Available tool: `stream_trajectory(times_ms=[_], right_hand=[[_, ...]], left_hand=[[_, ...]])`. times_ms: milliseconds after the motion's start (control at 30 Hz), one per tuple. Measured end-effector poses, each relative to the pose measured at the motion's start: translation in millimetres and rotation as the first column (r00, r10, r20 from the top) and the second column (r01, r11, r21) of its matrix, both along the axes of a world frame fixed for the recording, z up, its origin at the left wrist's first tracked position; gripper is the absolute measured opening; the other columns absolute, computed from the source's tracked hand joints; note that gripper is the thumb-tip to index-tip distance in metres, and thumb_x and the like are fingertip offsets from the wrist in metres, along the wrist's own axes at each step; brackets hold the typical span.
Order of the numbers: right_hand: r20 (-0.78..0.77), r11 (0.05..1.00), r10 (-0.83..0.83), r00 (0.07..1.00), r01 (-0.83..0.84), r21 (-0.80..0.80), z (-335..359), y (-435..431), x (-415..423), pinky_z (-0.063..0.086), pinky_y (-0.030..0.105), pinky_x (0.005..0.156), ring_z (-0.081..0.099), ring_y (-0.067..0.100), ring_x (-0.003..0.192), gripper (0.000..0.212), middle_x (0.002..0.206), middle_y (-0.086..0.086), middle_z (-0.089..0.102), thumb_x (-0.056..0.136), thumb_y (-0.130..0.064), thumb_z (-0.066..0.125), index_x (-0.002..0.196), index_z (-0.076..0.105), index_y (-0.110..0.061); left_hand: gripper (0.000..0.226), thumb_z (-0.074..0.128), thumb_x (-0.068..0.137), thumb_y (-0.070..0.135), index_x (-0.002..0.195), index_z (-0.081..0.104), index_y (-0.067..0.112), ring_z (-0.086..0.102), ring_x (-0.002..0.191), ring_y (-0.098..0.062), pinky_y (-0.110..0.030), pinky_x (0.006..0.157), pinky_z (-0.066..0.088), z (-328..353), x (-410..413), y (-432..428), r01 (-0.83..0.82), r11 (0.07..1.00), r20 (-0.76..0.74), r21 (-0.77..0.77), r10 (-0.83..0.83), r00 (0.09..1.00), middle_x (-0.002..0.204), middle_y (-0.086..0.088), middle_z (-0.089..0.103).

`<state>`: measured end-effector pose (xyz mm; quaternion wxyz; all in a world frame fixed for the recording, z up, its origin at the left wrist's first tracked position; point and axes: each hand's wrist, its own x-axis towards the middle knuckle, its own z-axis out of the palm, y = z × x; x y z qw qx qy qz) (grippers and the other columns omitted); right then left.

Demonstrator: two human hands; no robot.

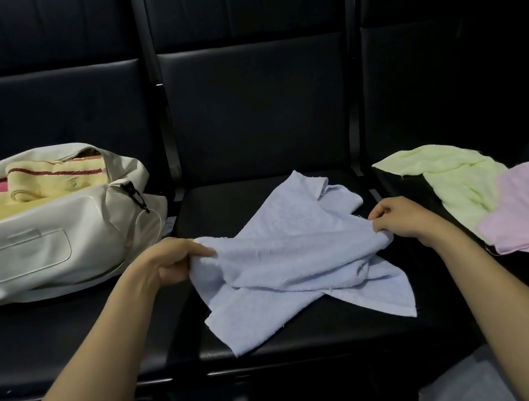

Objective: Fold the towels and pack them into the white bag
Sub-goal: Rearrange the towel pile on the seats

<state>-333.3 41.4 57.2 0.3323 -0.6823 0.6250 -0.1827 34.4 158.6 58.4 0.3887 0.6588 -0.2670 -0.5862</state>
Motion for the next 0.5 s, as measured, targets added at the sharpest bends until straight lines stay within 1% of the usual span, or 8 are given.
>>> stream_trajectory(times_ms=[33, 100, 167, 233, 267, 333, 433, 500], right_hand=[[0.009, 1.0, -0.001, 1.0, 0.001, -0.007, 0, 0, -1, 0.041, 0.025, 0.061, 0.054, 0.016, 0.078, 0.011, 0.083, 0.002, 0.061, 0.082, -0.005, 0.06, 0.083, 0.066, -0.014], [0.016, 1.0, 0.005, 1.0, -0.005, -0.013, 0, 1, -1, 0.041, 0.025, 0.061, 0.055, 0.017, 0.078, 0.011, 0.082, 0.002, 0.061, 0.081, -0.005, 0.061, 0.083, 0.066, -0.014], [0.016, 1.0, 0.023, 1.0, -0.023, -0.009, 0, 2, -1, 0.041, 0.025, 0.061, 0.055, 0.017, 0.078, 0.011, 0.083, 0.002, 0.062, 0.082, -0.006, 0.06, 0.085, 0.067, -0.014], [0.004, 0.999, 0.036, 0.999, -0.036, -0.008, 0, 2, 0, 0.041, 0.025, 0.061, 0.055, 0.017, 0.078, 0.012, 0.082, 0.002, 0.061, 0.082, -0.006, 0.059, 0.086, 0.066, -0.014], [-0.002, 0.999, 0.036, 0.999, -0.036, -0.008, 0, 2, 0, 0.041, 0.025, 0.06, 0.055, 0.016, 0.077, 0.012, 0.082, 0.002, 0.06, 0.082, -0.006, 0.059, 0.087, 0.066, -0.014], [-0.006, 0.999, 0.032, 0.999, -0.032, -0.009, 0, 2, 0, 0.041, 0.025, 0.061, 0.054, 0.016, 0.076, 0.011, 0.081, 0.003, 0.06, 0.082, -0.006, 0.059, 0.087, 0.066, -0.014], [-0.004, 0.999, 0.039, 0.999, -0.039, 0.007, -2, 1, 0, 0.04, 0.024, 0.06, 0.054, 0.017, 0.076, 0.012, 0.08, 0.002, 0.059, 0.083, -0.005, 0.059, 0.086, 0.066, -0.015], [-0.015, 0.996, 0.067, 0.998, -0.066, 0.054, -3, -1, 0, 0.043, 0.026, 0.063, 0.054, 0.018, 0.076, 0.015, 0.083, 0.004, 0.059, 0.083, -0.004, 0.059, 0.088, 0.065, -0.016]], left_hand=[[0.015, 0.055, 0.084, -0.015, 0.085, 0.059, 0.0, 0.062, 0.095, -0.029, -0.038, 0.073, 0.055, -2, 3, 0, -0.023, 1.0, -0.001, -0.011, 0.023, 1.0, 0.097, -0.018, 0.064], [0.037, 0.047, 0.083, -0.024, 0.067, 0.041, 0.009, 0.055, 0.079, -0.021, -0.031, 0.068, 0.052, -9, 10, -2, -0.176, 0.981, 0.033, -0.084, 0.179, 0.983, 0.08, -0.011, 0.052], [0.044, 0.043, 0.085, -0.023, 0.065, 0.035, 0.015, 0.048, 0.069, -0.013, -0.026, 0.068, 0.043, -11, 17, -2, -0.299, 0.943, -0.05, -0.147, 0.294, 0.954, 0.074, -0.005, 0.043], [0.033, 0.047, 0.091, -0.011, 0.07, 0.041, 0.014, 0.045, 0.06, -0.011, -0.026, 0.068, 0.042, -14, 24, 0, -0.306, 0.946, -0.186, -0.108, 0.283, 0.941, 0.067, -0.003, 0.04], [0.025, 0.048, 0.095, -0.001, 0.074, 0.045, 0.012, 0.045, 0.059, -0.012, -0.028, 0.069, 0.044, -15, 25, 3, -0.275, 0.959, -0.21, -0.066, 0.256, 0.944, 0.064, -0.003, 0.039], [0.019, 0.049, 0.098, 0.011, 0.08, 0.051, 0.008, 0.048, 0.065, -0.015, -0.03, 0.066, 0.047, -20, 27, 6, -0.213, 0.977, -0.121, 0.01, 0.213, 0.97, 0.066, -0.005, 0.046], [0.018, 0.059, 0.095, 0.016, 0.082, 0.056, 0.004, 0.051, 0.06, -0.017, -0.027, 0.051, 0.046, -28, 26, 9, -0.116, 0.99, 0.228, 0.087, 0.093, 0.969, 0.062, -0.007, 0.053], [0.023, 0.063, 0.092, 0.019, 0.076, 0.056, 0.005, 0.046, 0.054, -0.016, -0.024, 0.047, 0.043, -29, 24, 9, -0.049, 0.992, 0.301, 0.113, 0.013, 0.954, 0.057, -0.006, 0.048]])
